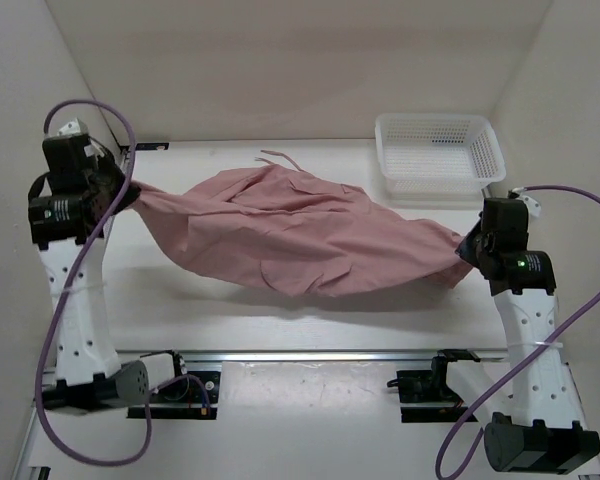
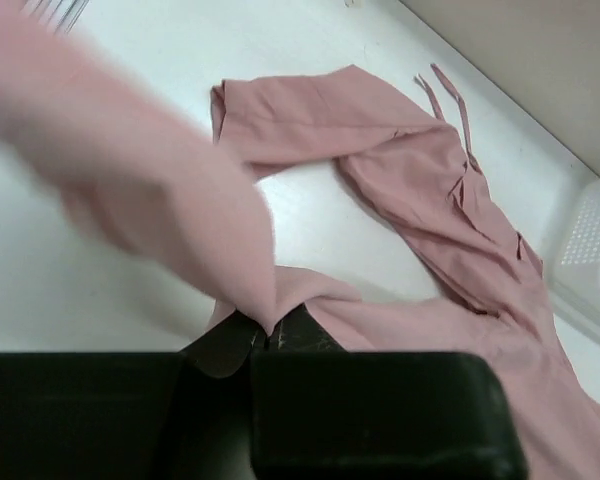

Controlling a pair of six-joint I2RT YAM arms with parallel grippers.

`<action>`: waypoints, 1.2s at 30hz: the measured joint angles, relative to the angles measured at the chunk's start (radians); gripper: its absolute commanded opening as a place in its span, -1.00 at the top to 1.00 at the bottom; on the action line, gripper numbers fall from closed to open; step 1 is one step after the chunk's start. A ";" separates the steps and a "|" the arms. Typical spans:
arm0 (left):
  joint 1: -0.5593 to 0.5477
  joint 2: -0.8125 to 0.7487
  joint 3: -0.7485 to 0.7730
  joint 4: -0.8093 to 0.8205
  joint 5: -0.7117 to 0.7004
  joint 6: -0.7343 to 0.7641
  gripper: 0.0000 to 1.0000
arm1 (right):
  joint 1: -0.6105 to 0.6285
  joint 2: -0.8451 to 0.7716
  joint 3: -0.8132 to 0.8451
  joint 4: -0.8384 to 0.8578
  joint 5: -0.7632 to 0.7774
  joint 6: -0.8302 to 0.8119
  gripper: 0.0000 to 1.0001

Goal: Fold and stack the trousers
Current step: Flatten the trousers out

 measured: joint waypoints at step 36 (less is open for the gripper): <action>0.116 0.206 -0.671 0.068 0.068 -0.136 -0.56 | -0.008 0.017 -0.072 -0.009 -0.016 0.046 1.00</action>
